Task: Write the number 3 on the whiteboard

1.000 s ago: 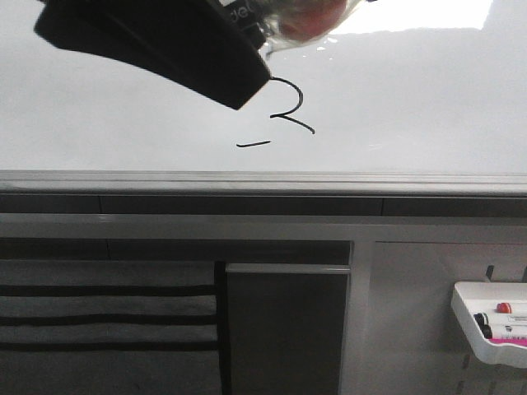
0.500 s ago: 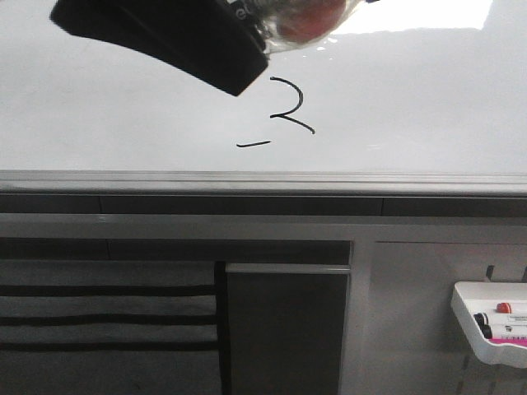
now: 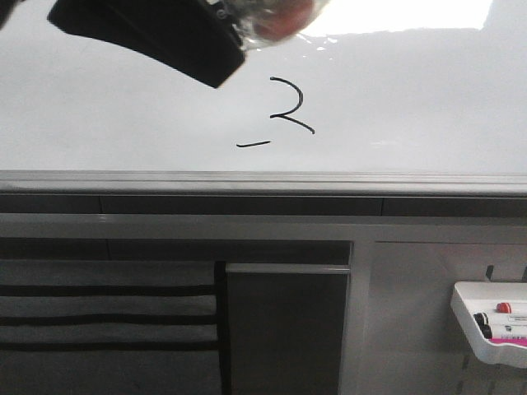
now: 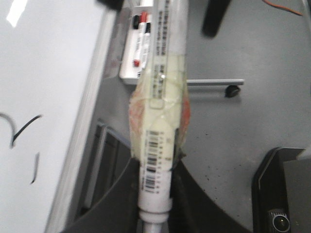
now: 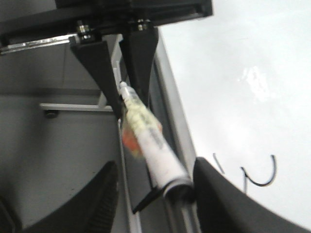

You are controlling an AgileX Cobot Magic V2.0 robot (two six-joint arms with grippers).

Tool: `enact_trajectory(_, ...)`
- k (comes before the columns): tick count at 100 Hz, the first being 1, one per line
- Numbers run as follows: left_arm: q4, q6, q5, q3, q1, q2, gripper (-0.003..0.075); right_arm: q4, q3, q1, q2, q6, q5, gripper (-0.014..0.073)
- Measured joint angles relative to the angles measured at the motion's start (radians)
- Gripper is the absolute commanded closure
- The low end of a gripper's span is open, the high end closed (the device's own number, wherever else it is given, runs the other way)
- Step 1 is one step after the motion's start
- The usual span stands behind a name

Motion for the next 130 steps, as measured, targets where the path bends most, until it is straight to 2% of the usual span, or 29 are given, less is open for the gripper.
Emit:
enact_trajectory(13,-0.013,-0.099,-0.110,0.015,0.147,0.015,0.0741,-0.004,0.000,0.000,-0.025,0.015,-0.095,0.0270)
enact_trajectory(29,-0.115,-0.175,-0.251,0.039,0.315,0.077,0.0741,-0.007,0.000,0.000,-0.027,0.014,-0.120,0.0270)
enact_trajectory(50,-0.238,-0.186,-0.332,0.040,0.423,0.169,0.0741,-0.007,0.000,0.000,-0.027,0.015,-0.123,0.0270)
enact_trajectory(114,-0.276,-0.189,-0.359,0.040,0.446,0.204,0.0734,-0.007,0.000,0.000,-0.027,0.017,-0.124,0.0270)
enact_trajectory(121,-0.276,-0.190,-0.346,0.040,0.446,0.204,0.0693,-0.007,0.000,0.000,-0.027,0.017,-0.124,0.0270)
enact_trajectory(130,-0.276,-0.190,-0.335,0.040,0.446,0.204,0.0596,-0.007,0.000,0.000,-0.027,0.017,-0.124,0.0270)
